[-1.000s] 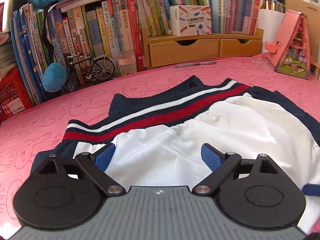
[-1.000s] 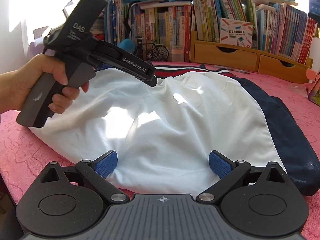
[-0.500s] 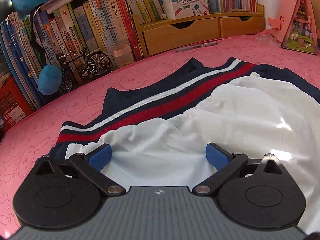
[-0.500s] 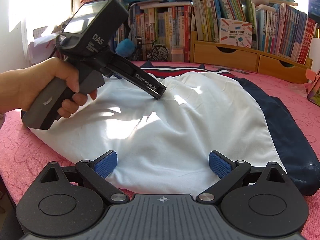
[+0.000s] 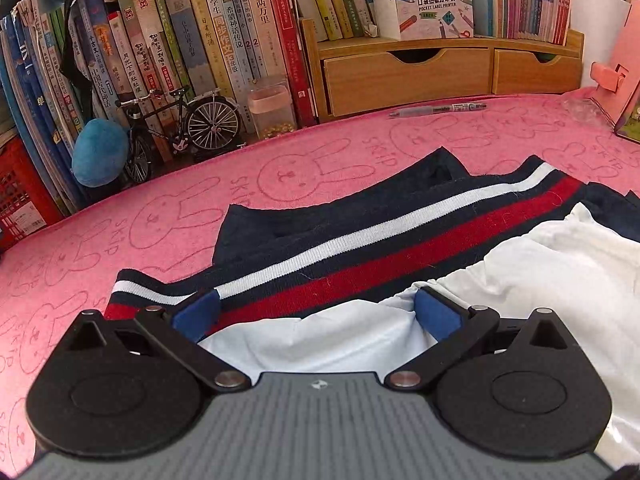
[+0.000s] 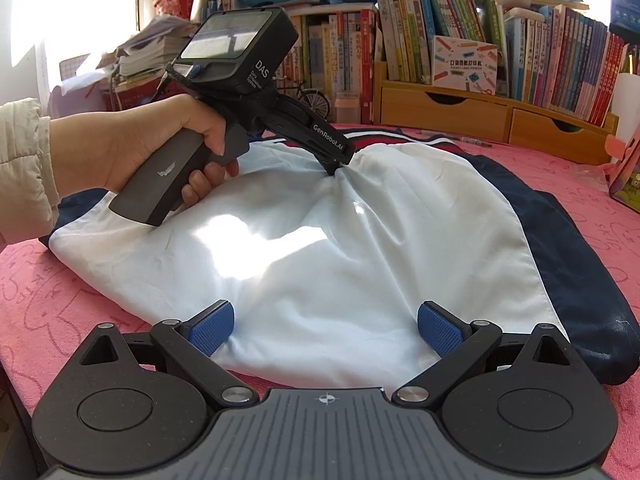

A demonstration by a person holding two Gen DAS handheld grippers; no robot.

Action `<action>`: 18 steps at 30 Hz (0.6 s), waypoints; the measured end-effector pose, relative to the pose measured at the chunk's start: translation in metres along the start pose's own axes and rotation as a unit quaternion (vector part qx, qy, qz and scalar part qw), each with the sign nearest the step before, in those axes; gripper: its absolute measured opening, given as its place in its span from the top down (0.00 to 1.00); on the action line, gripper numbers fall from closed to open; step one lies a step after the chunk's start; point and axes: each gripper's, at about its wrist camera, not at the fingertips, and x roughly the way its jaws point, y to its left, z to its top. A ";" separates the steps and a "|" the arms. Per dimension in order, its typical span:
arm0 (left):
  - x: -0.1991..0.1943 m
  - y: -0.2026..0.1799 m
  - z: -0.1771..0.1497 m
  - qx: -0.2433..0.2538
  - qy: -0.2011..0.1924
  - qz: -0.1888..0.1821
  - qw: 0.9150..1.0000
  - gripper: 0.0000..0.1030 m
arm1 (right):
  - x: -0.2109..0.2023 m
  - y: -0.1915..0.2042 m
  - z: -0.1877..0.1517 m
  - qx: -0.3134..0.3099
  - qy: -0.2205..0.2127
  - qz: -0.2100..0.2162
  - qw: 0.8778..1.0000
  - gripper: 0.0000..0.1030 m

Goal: Fold clothes
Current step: 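Press the white body flat with the left gripper toward the collar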

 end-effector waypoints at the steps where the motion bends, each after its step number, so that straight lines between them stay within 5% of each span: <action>1: -0.001 -0.001 -0.001 0.000 0.000 0.004 1.000 0.00 | 0.000 0.000 0.000 0.000 0.000 0.000 1.000 0.03; 6: -0.026 -0.007 -0.006 0.008 -0.011 0.033 0.999 0.03 | 0.000 0.001 0.000 0.000 0.001 0.001 1.000 0.03; 9: -0.061 -0.001 -0.020 0.005 -0.043 0.014 0.999 0.03 | 0.000 0.001 0.000 0.000 0.001 0.000 1.000 0.02; 18: -0.162 0.030 -0.122 -0.075 -0.120 0.037 0.989 0.00 | 0.000 0.001 0.000 0.002 0.001 -0.005 1.000 0.00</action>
